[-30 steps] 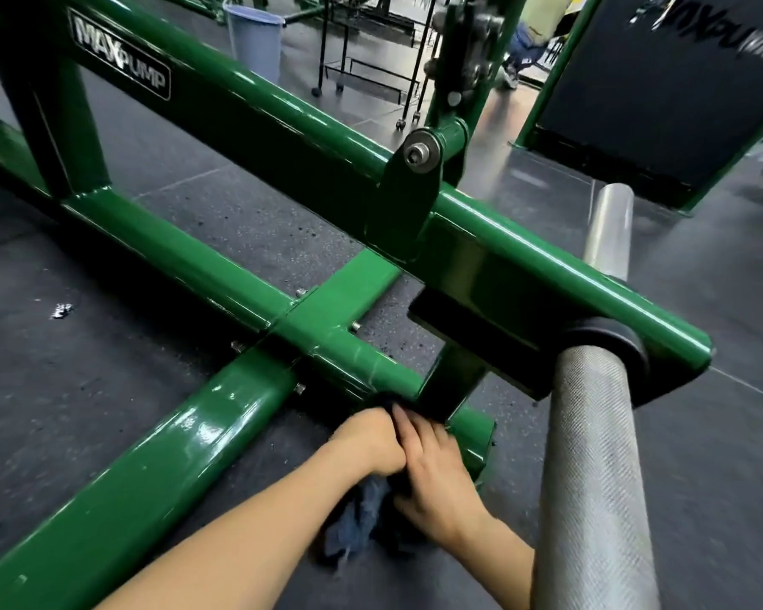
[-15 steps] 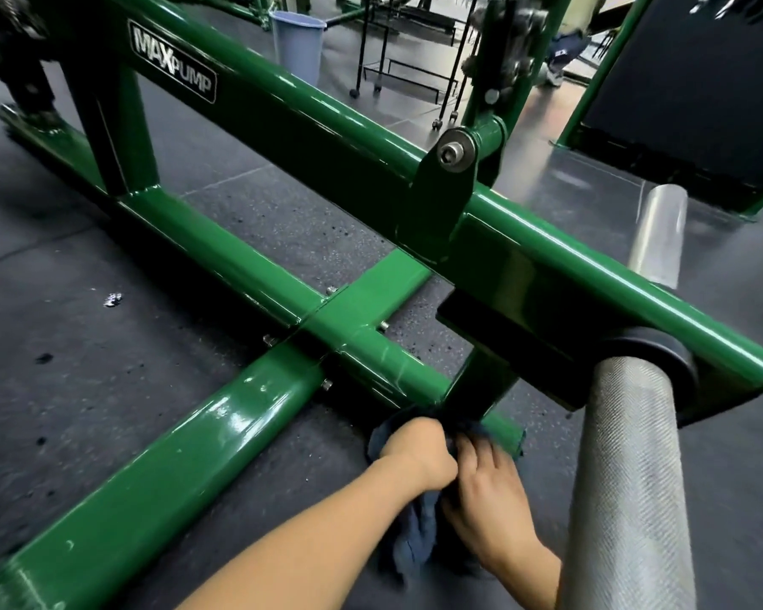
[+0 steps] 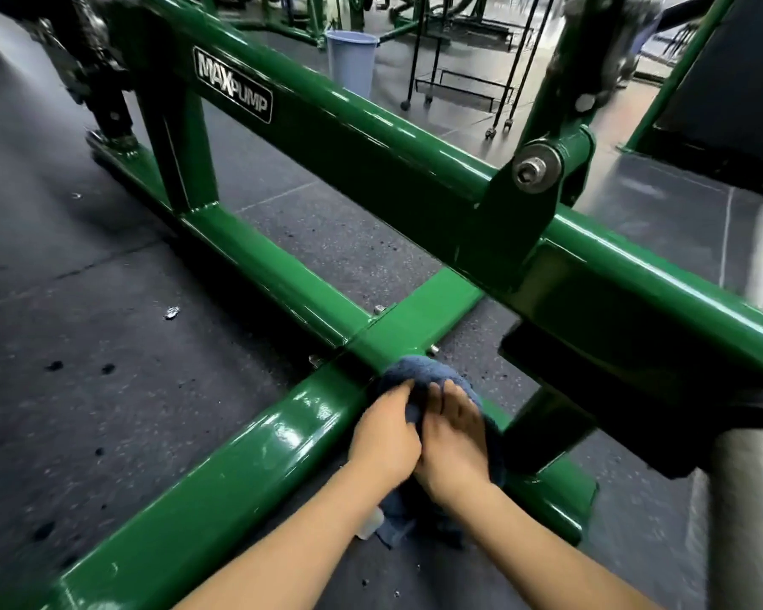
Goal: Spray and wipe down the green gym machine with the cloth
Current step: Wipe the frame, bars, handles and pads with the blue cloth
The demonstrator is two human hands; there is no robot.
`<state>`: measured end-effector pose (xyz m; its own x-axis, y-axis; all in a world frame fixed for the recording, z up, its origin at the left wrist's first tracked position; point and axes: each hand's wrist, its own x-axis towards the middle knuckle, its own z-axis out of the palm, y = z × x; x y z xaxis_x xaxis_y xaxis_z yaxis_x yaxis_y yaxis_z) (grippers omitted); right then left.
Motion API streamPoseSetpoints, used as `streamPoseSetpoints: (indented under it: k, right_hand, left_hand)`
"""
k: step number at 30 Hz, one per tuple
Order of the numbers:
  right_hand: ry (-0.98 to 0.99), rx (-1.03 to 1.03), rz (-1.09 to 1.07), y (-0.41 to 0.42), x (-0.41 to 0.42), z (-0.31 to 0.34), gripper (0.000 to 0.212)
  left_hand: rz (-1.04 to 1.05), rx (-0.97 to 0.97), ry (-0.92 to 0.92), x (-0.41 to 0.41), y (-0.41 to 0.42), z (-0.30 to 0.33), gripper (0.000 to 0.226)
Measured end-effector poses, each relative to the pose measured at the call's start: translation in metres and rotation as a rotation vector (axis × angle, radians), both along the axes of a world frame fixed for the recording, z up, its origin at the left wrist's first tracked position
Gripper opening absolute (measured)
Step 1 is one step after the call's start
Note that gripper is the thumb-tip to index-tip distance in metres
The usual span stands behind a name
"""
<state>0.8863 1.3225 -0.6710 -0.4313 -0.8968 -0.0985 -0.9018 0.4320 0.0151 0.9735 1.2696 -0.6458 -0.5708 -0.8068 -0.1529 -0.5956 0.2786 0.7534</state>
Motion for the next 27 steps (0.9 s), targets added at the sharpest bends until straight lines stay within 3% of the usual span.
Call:
streamPoseSetpoints:
  k: [4, 8, 12, 18, 23, 27]
  right_hand:
    - [-0.124, 0.039, 0.163, -0.042, -0.006, 0.027, 0.077]
    - [-0.168, -0.002, 0.229, -0.021, -0.018, 0.032, 0.075]
    - [-0.061, 0.045, 0.070, 0.004, -0.010, 0.009, 0.080]
    - [-0.102, -0.081, 0.114, -0.049, 0.003, 0.020, 0.073]
    - [-0.180, -0.051, 0.244, -0.025, -0.002, 0.022, 0.076]
    - [-0.127, -0.237, 0.158, -0.004, 0.019, 0.000, 0.074]
  left_hand:
    - [0.256, -0.021, 0.066, 0.010, -0.028, 0.006, 0.050]
    - [0.117, -0.012, -0.053, 0.005, -0.019, -0.004, 0.054]
    - [-0.018, -0.038, -0.067, -0.005, -0.001, -0.010, 0.057]
    - [0.257, 0.032, 0.096, 0.016, -0.042, 0.001, 0.047]
    - [0.250, 0.118, 0.037, 0.024, -0.033, -0.001, 0.044]
    - [0.202, 0.202, -0.018, 0.030, -0.035, 0.004, 0.037]
